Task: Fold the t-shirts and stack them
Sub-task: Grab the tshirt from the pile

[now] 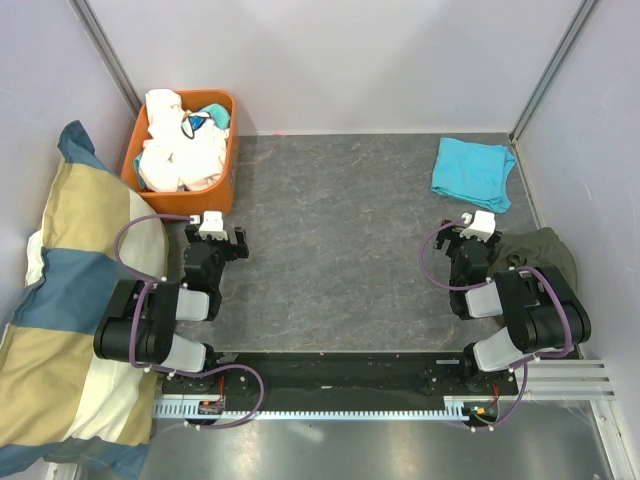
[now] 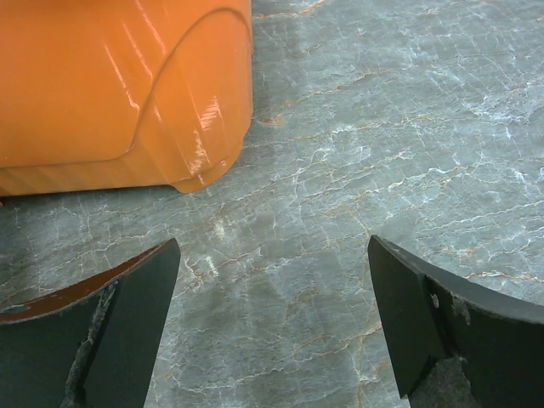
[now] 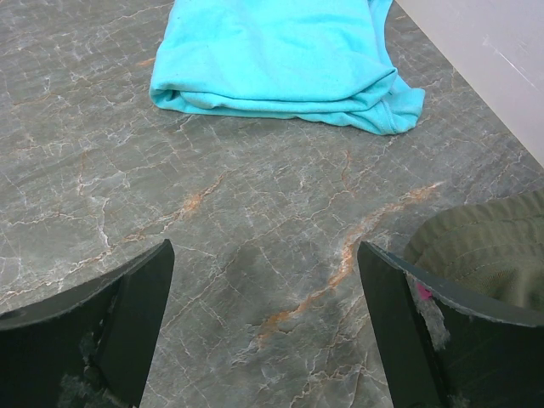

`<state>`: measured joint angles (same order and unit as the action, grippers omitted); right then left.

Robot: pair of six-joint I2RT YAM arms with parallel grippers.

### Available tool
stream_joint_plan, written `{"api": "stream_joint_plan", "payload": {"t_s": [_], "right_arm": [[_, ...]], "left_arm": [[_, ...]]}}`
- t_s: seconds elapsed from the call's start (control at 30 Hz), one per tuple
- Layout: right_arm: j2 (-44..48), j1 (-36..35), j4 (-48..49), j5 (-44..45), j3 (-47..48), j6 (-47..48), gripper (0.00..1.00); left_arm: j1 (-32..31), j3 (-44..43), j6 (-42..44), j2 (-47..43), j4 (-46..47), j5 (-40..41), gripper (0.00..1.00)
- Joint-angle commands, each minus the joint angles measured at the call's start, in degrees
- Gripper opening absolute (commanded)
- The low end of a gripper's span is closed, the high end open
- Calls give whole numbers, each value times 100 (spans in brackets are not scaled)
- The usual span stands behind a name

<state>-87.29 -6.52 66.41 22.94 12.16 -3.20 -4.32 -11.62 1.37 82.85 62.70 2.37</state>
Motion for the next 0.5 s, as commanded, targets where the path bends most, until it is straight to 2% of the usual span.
{"api": "stream_joint_plan", "payload": {"t_s": [0.0,0.3,0.37,0.4,0.43,0.47], "right_arm": [[-8,11,285,26,93,-40,98],[-8,2,302,53,93,-31,98],[97,-85,180,604,119,-179,98],[472,-155,-282,876,442,-146,98],[624,-304,-1261,1410,654,-207,98],[756,-323,-1732,1502,865,-251,98]], "left_arm": [[1,-121,39,-23,287,-79,100],[1,-104,39,-41,278,-88,100],[-16,-78,-83,-67,357,515,100],[-60,-17,-449,-232,253,1163,100],[-130,-7,-331,-208,356,1169,100],[-244,-25,-234,-164,453,1378,100]]}}
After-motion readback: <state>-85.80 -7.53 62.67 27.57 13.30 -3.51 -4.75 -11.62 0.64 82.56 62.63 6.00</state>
